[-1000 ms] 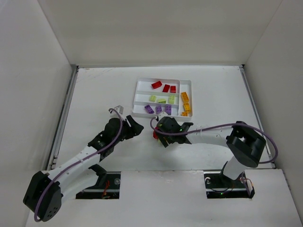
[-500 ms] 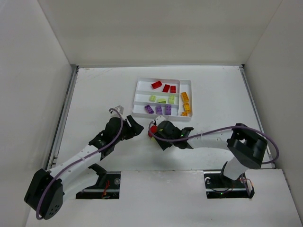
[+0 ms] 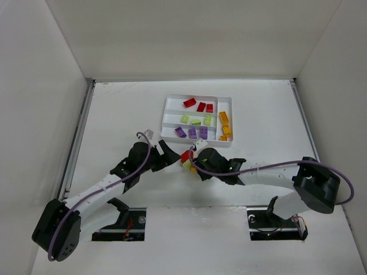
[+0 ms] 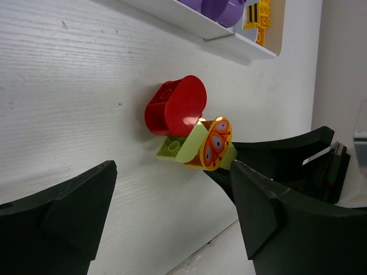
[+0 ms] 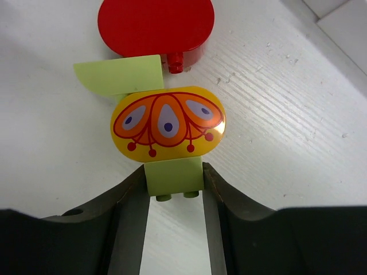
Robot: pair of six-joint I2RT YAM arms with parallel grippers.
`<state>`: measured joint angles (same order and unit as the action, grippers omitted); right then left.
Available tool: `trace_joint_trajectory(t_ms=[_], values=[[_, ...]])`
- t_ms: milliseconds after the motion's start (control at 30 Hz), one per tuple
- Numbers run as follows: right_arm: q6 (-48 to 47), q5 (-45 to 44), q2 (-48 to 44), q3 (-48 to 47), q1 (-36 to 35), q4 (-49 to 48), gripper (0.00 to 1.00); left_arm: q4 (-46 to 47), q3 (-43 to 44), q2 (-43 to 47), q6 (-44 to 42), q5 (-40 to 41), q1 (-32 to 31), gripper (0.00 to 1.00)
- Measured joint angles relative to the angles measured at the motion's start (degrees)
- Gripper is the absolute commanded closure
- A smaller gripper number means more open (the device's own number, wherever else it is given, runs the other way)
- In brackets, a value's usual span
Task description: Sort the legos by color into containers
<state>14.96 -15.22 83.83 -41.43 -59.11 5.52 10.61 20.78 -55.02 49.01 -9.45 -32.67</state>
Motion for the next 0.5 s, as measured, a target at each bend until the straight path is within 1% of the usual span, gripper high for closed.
trace_joint_trajectory(t_ms=[167, 233, 500], values=[[0.5, 0.5, -4.4, 0.9, -0.6, -0.5, 0.58, 5.6, -2.4, -2.8, 2.4, -3.6, 0.0, 0.18], [0.7, 0.7, -5.9, 1.4, -0.8, -0.6, 0.58, 7.9, -3.5, -3.6, 3.3, -4.6, 0.0, 0.15], [1.8, 3.1, -10.5, 3.3, -1.7, -2.5, 0.58, 16.4, -6.3, -3.7, 6.9, -6.8, 0.2, 0.13]])
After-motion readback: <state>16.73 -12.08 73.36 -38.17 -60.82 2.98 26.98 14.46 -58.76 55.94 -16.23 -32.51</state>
